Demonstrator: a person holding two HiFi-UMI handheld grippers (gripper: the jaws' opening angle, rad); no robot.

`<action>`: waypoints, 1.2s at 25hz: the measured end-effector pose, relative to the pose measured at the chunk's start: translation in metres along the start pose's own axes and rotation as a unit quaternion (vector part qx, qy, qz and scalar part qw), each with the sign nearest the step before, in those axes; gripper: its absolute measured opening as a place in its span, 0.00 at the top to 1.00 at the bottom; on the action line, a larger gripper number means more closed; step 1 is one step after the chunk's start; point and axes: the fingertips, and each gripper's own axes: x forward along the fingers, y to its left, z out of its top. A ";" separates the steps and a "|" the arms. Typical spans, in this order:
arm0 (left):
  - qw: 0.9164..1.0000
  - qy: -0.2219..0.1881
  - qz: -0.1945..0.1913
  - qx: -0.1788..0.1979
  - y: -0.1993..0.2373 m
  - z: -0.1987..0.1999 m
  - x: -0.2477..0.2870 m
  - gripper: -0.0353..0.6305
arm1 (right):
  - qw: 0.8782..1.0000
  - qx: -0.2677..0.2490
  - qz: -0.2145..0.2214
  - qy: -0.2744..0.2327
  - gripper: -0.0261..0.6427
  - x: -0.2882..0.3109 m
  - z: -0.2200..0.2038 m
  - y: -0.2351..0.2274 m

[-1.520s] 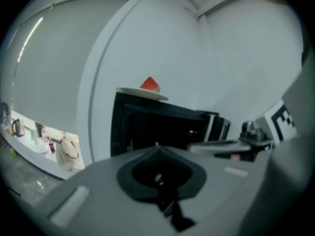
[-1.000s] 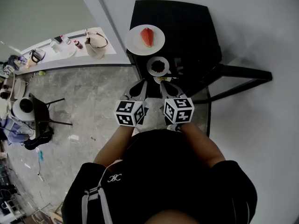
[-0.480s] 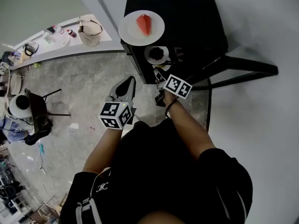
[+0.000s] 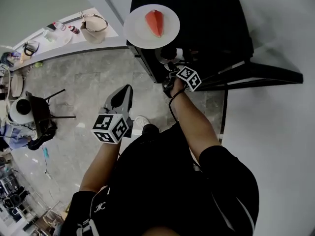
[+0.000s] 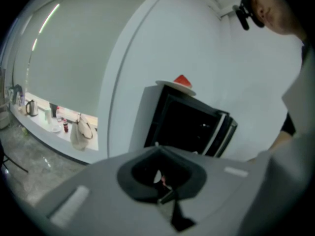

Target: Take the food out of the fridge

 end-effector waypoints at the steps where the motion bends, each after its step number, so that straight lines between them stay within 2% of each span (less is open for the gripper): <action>1: 1.000 0.003 0.002 -0.001 0.002 -0.002 -0.001 0.95 | 1.000 0.006 -0.002 -0.002 0.73 0.005 0.002 -0.001; 8: 1.000 0.020 0.018 -0.001 0.016 -0.011 -0.006 0.95 | 0.999 0.029 -0.038 0.002 0.73 0.031 0.007 -0.013; 14: 0.999 0.020 0.022 -0.029 0.020 -0.013 -0.008 0.95 | 0.998 0.052 -0.042 -0.017 0.72 0.024 0.004 -0.014; 19: 0.999 0.019 0.011 -0.027 0.010 -0.013 -0.004 0.95 | 0.998 0.057 -0.036 0.009 0.73 0.011 -0.006 -0.021; 23: 1.000 0.019 0.005 -0.024 0.002 -0.013 0.002 0.95 | 0.999 0.038 -0.018 0.025 0.78 0.002 -0.009 -0.018; 26: 0.999 0.022 0.007 -0.025 -0.001 -0.015 0.005 0.95 | 0.999 0.016 -0.007 0.039 0.90 0.003 -0.008 -0.013; 30: 0.999 0.022 0.011 -0.031 -0.002 -0.017 0.004 0.95 | 0.998 0.029 0.001 0.050 0.93 0.003 -0.006 -0.010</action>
